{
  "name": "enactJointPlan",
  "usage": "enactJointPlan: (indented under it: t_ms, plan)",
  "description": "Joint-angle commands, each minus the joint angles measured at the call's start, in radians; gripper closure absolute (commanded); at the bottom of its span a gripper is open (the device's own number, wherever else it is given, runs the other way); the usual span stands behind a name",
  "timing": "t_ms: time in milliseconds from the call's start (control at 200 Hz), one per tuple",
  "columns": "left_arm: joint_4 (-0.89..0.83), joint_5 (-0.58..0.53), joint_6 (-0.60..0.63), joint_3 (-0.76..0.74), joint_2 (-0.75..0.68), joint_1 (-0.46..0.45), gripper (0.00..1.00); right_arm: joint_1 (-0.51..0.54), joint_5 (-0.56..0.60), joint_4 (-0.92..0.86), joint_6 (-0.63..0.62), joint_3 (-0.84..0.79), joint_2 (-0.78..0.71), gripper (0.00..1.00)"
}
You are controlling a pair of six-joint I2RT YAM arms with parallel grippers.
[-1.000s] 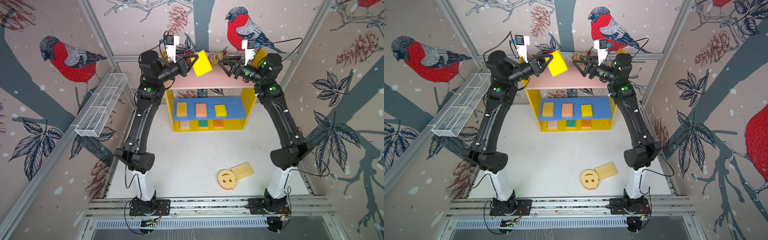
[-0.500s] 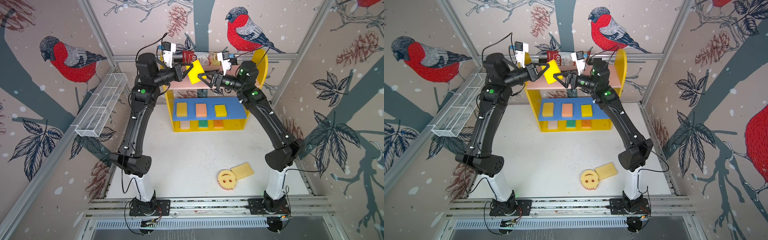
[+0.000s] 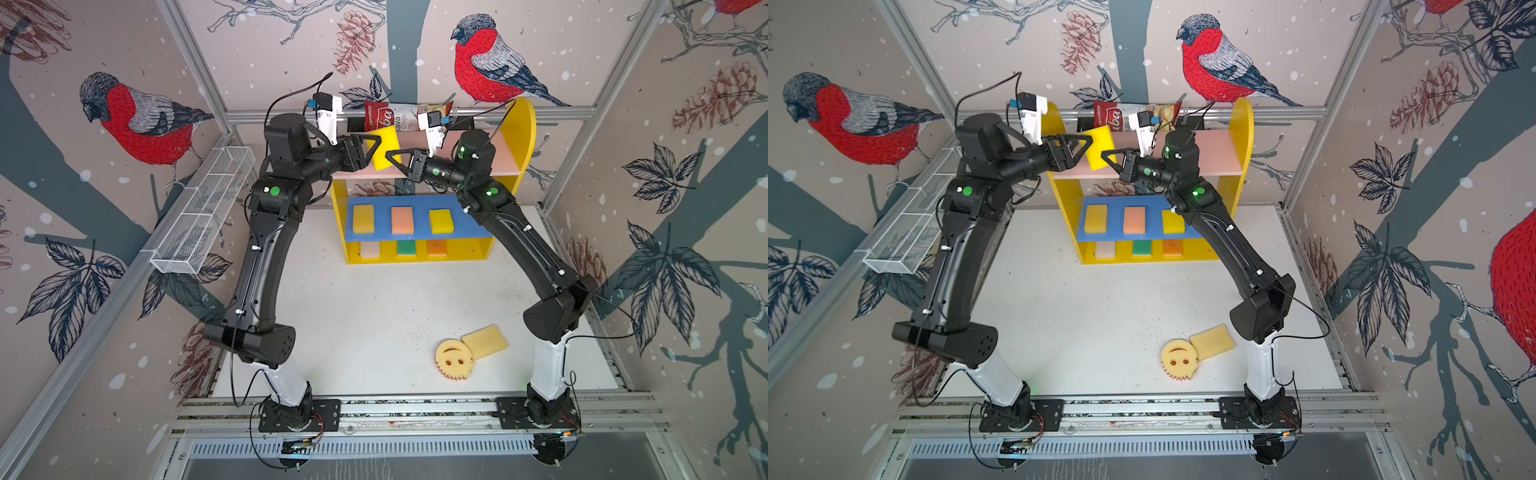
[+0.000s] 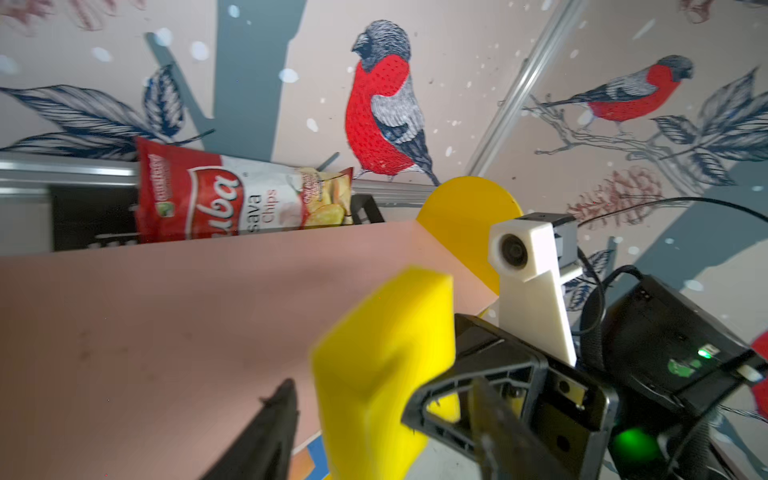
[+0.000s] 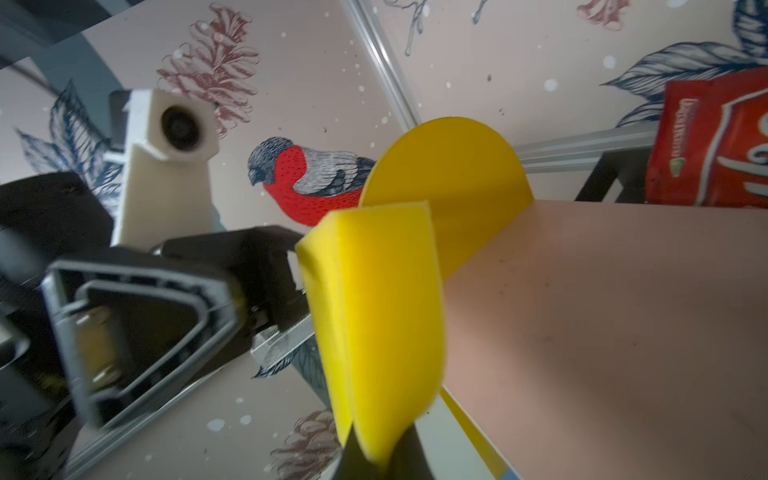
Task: Place and organize the cleaning sponges onto the shelf
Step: 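Lower the yellow sponge onto the pink top shelf with the right gripper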
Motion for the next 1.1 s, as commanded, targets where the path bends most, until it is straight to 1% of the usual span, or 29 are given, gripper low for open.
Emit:
enactJointPlan:
  t_ms: [0, 60, 170, 270, 345, 450, 595, 665, 770, 935, 981, 1096]
  plan:
    - [0.105, -0.18, 0.011, -0.146, -0.114, -0.002, 0.16, 0.039, 0.143, 0.055, 0.016, -0.013, 0.006, 0.95]
    - [0.165, -0.227, 0.009, -0.231, -0.184, -0.002, 0.12, 0.059, 0.203, 0.061, 0.019, -0.006, 0.022, 0.96]
    - [0.215, -0.308, 0.009, -0.322, -0.284, -0.002, 0.13, 0.082, 0.275, 0.052, 0.06, 0.053, 0.072, 0.96]
    - [0.244, -0.342, 0.002, -0.386, -0.351, -0.007, 0.13, 0.095, 0.344, 0.036, 0.114, 0.103, 0.112, 0.95]
    - [0.255, -0.356, 0.002, -0.417, -0.382, -0.009, 0.15, 0.102, 0.398, 0.029, 0.144, 0.112, 0.127, 0.95]
    - [0.278, -0.361, -0.001, -0.459, -0.41, -0.018, 0.16, 0.115, 0.451, 0.024, 0.162, 0.111, 0.137, 0.92]
    - [0.3, -0.362, 0.009, -0.475, -0.409, -0.05, 0.17, 0.131, 0.498, 0.001, 0.166, 0.144, 0.163, 0.86]
    - [0.291, -0.389, 0.02, -0.468, -0.398, -0.08, 0.15, 0.137, 0.526, -0.021, 0.16, 0.16, 0.174, 0.85]
    - [0.3, -0.398, 0.028, -0.471, -0.38, -0.117, 0.16, 0.14, 0.546, -0.03, 0.163, 0.161, 0.179, 0.83]
    - [0.307, -0.401, 0.02, -0.467, -0.348, -0.133, 0.15, 0.15, 0.572, -0.058, 0.148, 0.189, 0.192, 0.81]
    - [0.311, -0.397, 0.015, -0.468, -0.338, -0.135, 0.16, 0.151, 0.574, -0.069, 0.145, 0.194, 0.196, 0.79]
    - [0.318, -0.385, 0.008, -0.457, -0.315, -0.144, 0.15, 0.153, 0.584, -0.077, 0.14, 0.194, 0.196, 0.66]
